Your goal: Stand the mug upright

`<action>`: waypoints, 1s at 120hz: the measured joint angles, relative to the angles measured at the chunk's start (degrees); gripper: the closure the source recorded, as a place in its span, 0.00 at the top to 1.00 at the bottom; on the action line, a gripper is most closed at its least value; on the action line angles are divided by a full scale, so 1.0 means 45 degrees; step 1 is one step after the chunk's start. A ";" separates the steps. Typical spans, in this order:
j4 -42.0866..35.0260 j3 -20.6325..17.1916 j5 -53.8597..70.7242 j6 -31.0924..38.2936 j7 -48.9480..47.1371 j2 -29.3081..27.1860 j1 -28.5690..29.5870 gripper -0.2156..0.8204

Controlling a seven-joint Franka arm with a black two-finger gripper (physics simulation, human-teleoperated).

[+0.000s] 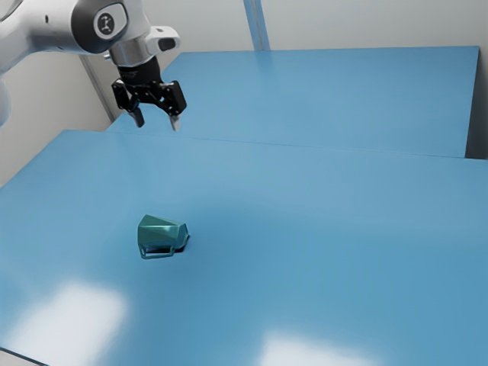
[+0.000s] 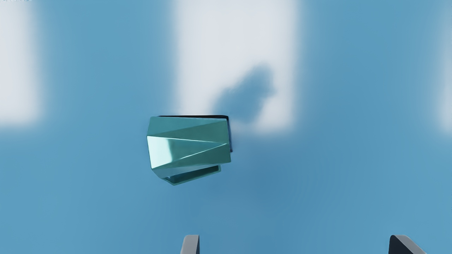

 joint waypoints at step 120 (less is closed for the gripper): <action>-0.4017 0.0206 -0.1972 0.2403 0.1377 -0.1758 0.2695 0.77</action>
